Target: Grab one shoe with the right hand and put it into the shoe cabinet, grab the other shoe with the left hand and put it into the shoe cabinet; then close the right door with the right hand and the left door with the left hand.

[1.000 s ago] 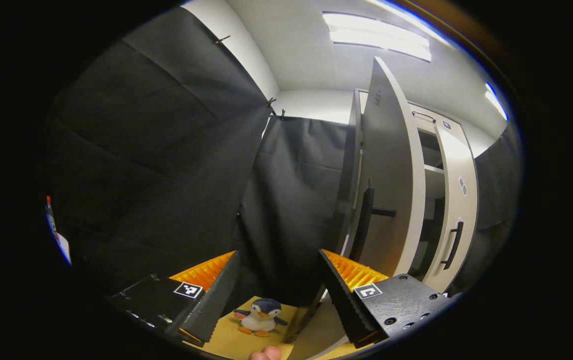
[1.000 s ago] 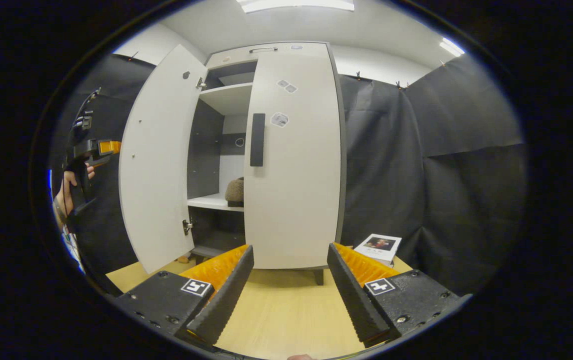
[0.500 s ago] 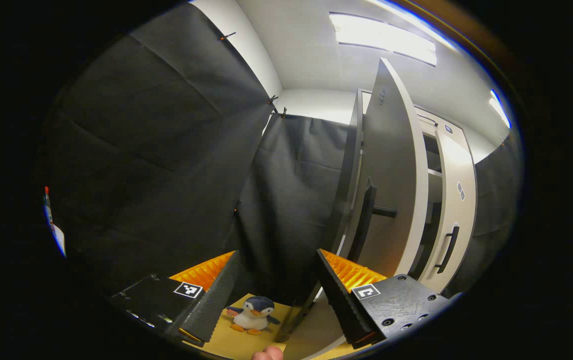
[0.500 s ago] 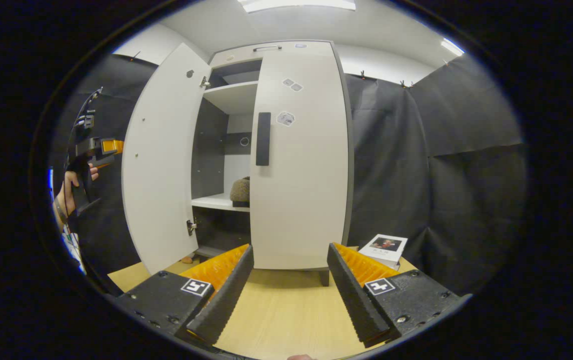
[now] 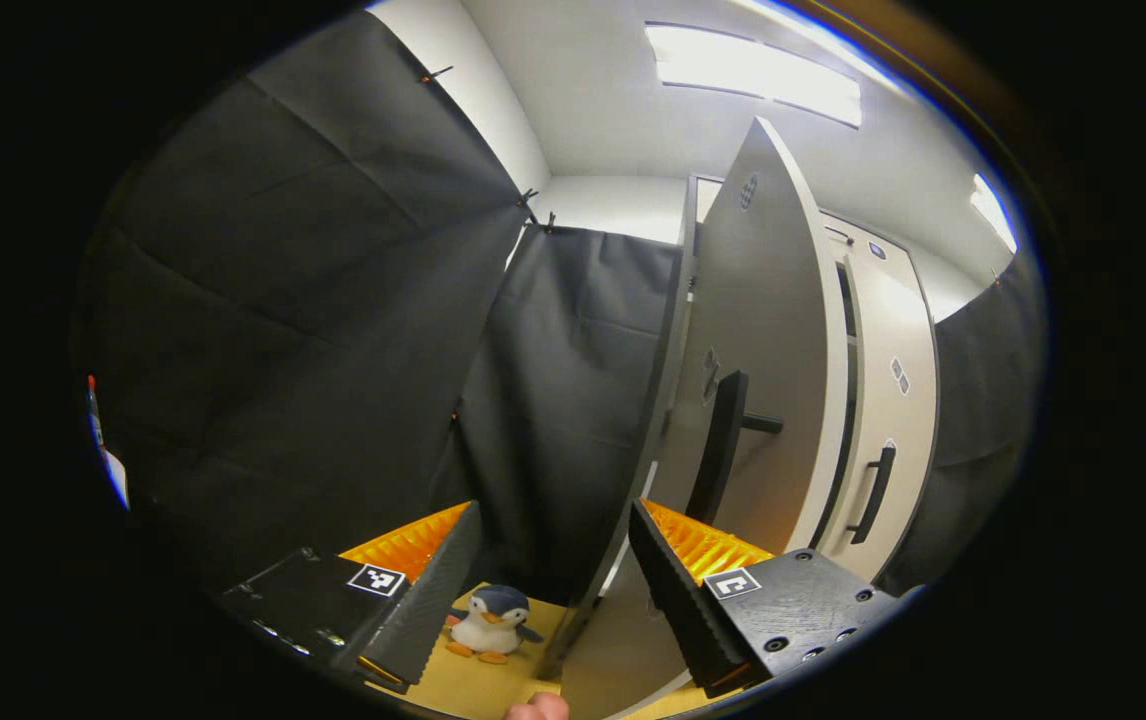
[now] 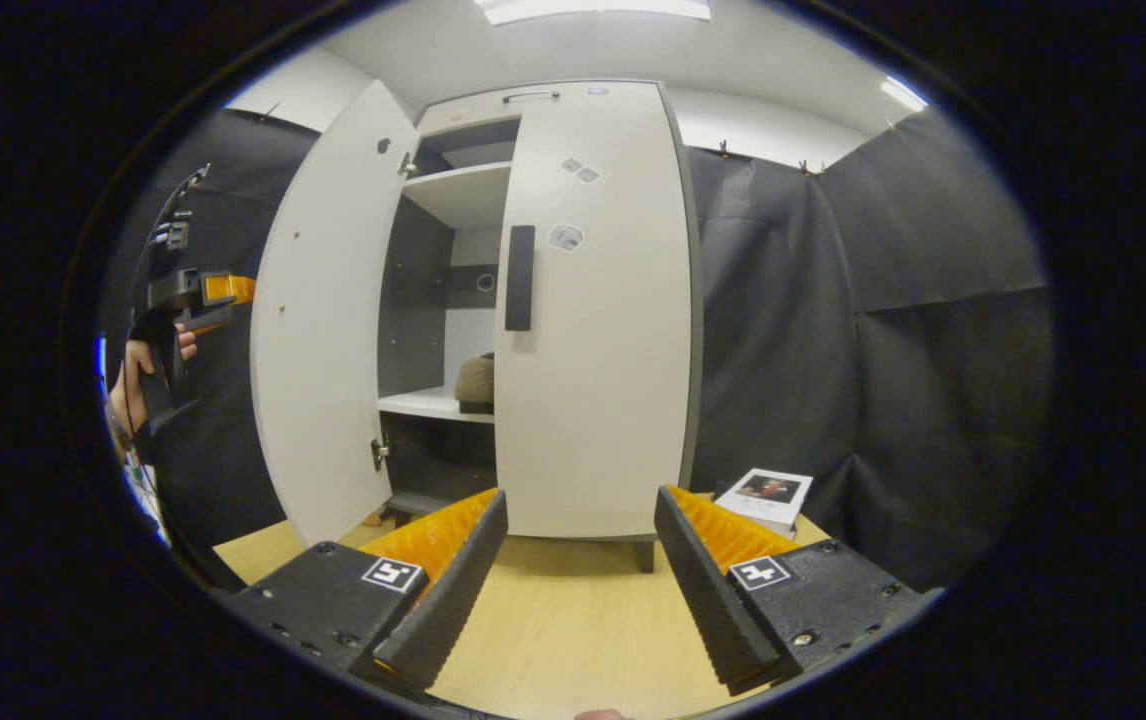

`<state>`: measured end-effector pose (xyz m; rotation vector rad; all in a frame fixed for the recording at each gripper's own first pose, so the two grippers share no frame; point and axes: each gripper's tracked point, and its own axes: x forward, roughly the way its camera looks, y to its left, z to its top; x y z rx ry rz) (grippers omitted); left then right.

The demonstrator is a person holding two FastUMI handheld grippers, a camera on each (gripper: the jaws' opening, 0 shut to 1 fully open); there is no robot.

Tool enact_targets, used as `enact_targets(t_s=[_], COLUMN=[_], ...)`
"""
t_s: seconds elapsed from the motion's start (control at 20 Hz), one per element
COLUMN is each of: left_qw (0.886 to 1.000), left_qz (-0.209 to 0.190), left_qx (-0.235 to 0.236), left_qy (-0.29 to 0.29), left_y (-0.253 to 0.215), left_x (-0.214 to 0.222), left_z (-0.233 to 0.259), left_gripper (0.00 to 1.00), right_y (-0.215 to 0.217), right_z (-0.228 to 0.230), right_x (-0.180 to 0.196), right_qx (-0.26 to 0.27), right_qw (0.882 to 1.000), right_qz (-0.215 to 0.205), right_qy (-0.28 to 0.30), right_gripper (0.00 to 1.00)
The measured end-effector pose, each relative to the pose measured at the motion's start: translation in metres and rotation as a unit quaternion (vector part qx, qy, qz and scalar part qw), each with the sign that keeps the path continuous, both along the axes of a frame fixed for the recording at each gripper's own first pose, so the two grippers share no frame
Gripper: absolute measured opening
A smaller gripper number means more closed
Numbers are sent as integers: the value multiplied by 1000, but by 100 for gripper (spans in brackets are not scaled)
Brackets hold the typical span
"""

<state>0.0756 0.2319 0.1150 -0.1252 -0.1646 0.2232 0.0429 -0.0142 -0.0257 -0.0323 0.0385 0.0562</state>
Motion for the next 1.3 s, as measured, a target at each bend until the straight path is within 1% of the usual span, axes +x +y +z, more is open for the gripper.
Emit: enact_targets(t_s=[0.15, 0.25, 0.4, 0.7, 0.85, 1.0, 1.1, 1.2, 1.3], left_qw=[1000, 1000, 999, 996, 994, 992, 991, 992, 992], left_qz=[-11, -26, -51, -82, -106, -127, -135, -125, -126], left_qx=[5, 0, -5, 4, -1, -8, -3, 10, 18], left_qy=[-3, -1, 1, -17, -13, 3, 9, 3, 1], left_y=[-3, -11, -25, -47, -64, -79, -86, -86, -88], left_x=[0, -1, -3, 12, 19, 24, 26, 29, 28], left_z=[0, -1, -3, 5, 3, -6, -12, -10, -9], left_gripper=[93, 93, 93, 93, 93, 94, 94, 94, 94], right_y=[-4, -5, -10, -27, -36, -41, -44, -50, -55], right_z=[1, 0, 0, 3, 4, 4, 3, 1, -1], right_x=[-1, -1, -1, -3, -4, -8, -8, -11, -14], right_qx=[-2, -1, -4, -6, -5, -5, -3, -1, 0], right_qw=[1000, 1000, 1000, 1000, 999, 999, 998, 998, 998], right_qz=[-3, -5, -8, -28, -40, -50, -55, -61, -66], right_qy=[-1, 1, 2, 0, 0, 0, 0, 0, 1], right_gripper=[96, 97, 96, 96, 97, 97, 97, 96, 97])
